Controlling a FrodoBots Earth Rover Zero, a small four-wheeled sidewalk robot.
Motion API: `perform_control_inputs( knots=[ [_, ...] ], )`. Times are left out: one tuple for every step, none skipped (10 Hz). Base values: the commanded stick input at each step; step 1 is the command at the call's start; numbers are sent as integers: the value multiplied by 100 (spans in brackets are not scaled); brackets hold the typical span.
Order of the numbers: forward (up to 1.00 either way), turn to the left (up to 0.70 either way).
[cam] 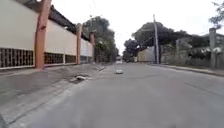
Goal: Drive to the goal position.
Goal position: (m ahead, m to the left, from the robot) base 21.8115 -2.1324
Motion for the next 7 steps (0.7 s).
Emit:
perform_control_inputs(
  knots=[
    [100, -4],
    [100, -33],
    [100, -40],
    [100, -40],
    [100, -2],
    [100, 0],
    [100, 0]
  ],
)
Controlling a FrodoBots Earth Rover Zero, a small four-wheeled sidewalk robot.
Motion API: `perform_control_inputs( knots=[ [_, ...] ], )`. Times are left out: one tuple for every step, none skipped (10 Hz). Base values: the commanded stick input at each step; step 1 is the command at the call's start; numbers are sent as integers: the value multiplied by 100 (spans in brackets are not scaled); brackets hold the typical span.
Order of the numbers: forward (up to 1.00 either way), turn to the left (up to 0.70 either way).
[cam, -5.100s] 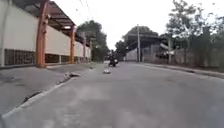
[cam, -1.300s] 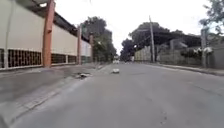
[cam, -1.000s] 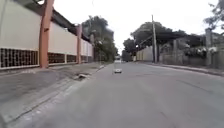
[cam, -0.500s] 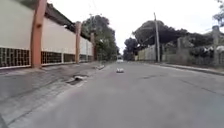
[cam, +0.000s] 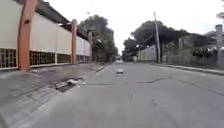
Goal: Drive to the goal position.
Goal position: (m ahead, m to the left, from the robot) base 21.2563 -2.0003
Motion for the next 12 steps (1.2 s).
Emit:
perform_control_inputs(
  knots=[
    [100, 0],
    [100, 0],
    [100, 0],
    [100, -17],
    [100, -38],
    [100, -19],
    [100, 0],
    [100, 0],
    [100, 0],
    [100, 0],
    [100, -3],
    [100, -19]
  ],
)
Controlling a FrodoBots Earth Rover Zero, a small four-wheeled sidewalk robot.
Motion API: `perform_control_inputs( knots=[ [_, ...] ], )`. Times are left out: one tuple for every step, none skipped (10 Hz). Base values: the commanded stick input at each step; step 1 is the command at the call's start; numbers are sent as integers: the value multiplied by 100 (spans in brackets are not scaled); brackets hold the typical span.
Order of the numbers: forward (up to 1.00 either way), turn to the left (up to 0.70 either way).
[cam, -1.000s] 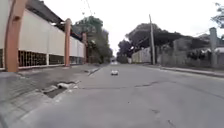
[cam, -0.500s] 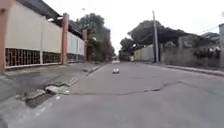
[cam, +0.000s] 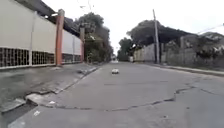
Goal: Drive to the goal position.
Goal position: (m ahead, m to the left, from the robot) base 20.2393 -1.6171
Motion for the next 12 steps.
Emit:
perform_control_inputs(
  knots=[
    [100, -20],
    [100, 0],
    [100, 0],
    [100, 0],
    [100, 0],
    [100, 0],
    [100, 0],
    [100, 0],
    [100, 0],
    [100, 0],
    [100, 0],
    [100, 0]
  ],
)
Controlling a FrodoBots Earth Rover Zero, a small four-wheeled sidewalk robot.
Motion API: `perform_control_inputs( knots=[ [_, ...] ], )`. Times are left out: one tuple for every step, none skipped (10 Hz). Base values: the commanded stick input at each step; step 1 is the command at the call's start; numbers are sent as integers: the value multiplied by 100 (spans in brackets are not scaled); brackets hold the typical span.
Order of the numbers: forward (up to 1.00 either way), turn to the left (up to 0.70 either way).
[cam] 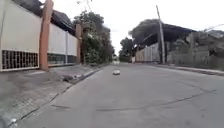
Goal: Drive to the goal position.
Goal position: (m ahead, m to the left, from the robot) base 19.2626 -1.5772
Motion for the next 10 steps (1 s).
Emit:
perform_control_inputs(
  knots=[
    [100, 0],
    [100, 0],
    [100, 0],
    [100, 0],
    [100, 0],
    [100, 0],
    [100, -22],
    [100, -35],
    [100, -18],
    [100, 0]
  ],
)
